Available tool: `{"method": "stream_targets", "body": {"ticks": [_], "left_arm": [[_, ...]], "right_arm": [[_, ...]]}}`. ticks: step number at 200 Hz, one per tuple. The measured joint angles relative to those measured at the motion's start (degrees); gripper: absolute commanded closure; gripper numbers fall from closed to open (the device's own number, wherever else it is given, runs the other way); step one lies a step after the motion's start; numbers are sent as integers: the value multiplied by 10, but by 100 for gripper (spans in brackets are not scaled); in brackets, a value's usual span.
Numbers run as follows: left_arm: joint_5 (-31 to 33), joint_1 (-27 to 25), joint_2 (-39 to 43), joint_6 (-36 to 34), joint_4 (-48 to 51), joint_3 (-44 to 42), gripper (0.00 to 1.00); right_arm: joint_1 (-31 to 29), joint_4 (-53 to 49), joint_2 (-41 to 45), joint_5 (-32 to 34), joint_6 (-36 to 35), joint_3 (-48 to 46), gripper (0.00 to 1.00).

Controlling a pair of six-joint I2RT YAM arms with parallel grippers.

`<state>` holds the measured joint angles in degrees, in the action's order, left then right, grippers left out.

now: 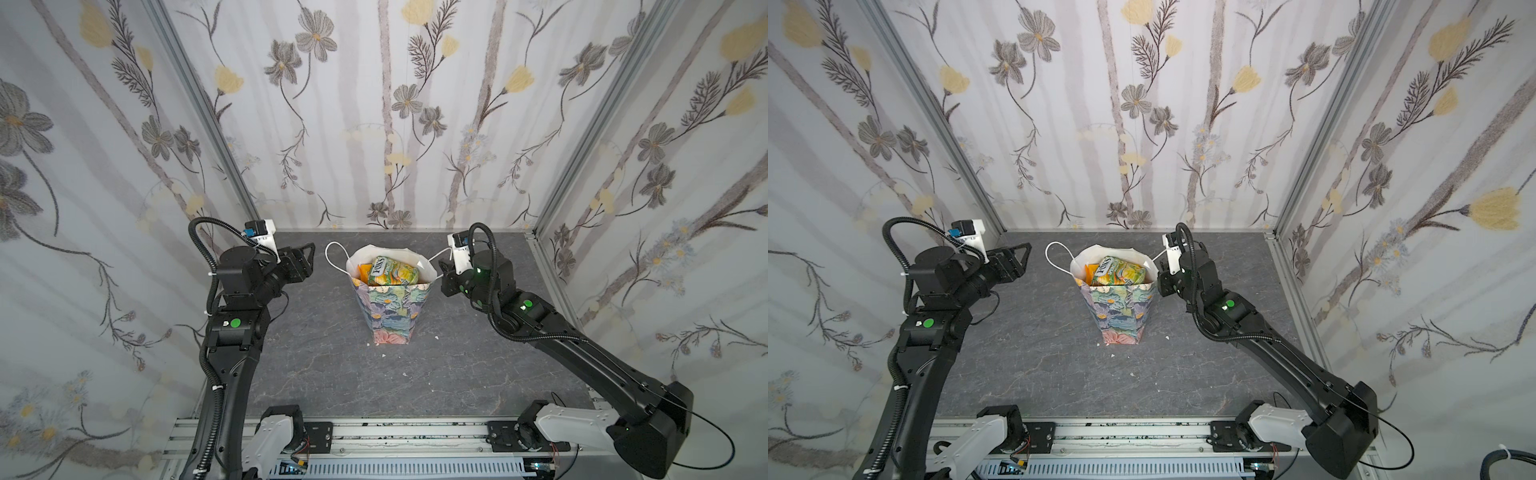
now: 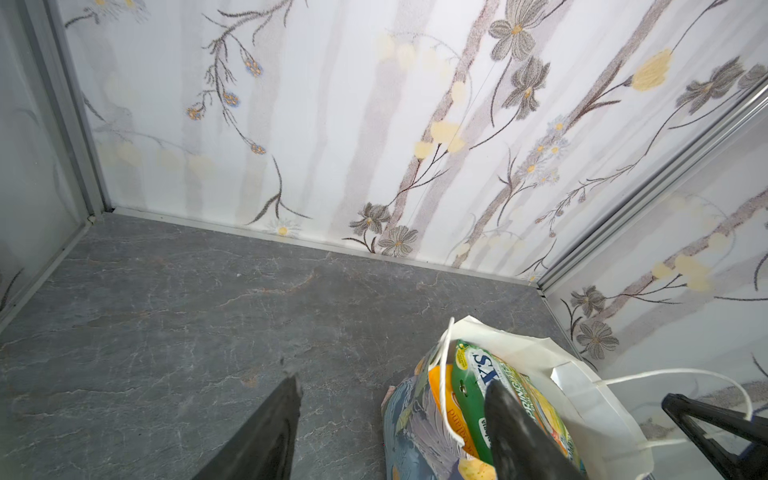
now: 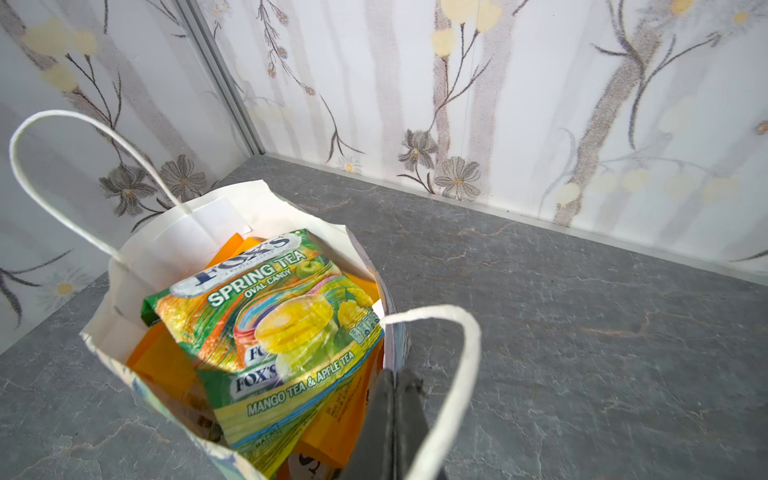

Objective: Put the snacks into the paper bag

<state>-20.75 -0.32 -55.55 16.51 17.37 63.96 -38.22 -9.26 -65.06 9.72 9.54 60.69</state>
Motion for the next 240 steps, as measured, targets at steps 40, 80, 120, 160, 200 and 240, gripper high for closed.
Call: {"method": "stream_targets", "body": {"ticks": [40,80,120,160,200,240], "left_arm": [[54,-32,-34,0,7,0,27],[110,-33,-43,3,-20,-28,6],[177,-33,-56,18,-75,-106,0],[266,-26,-53,21,-173,-224,0],[376,-12,-68,10,-371,-404,0],[403,1,-184,-22,-591,-502,0]], "right_arm": [[26,-4,33,14,9,-12,48],[33,-20,63,12,20,-5,29],[32,-33,145,-9,64,-57,23],[66,-46,206,57,118,-166,11],[186,2,127,117,124,-267,5],[254,197,32,178,83,-371,3]]}}
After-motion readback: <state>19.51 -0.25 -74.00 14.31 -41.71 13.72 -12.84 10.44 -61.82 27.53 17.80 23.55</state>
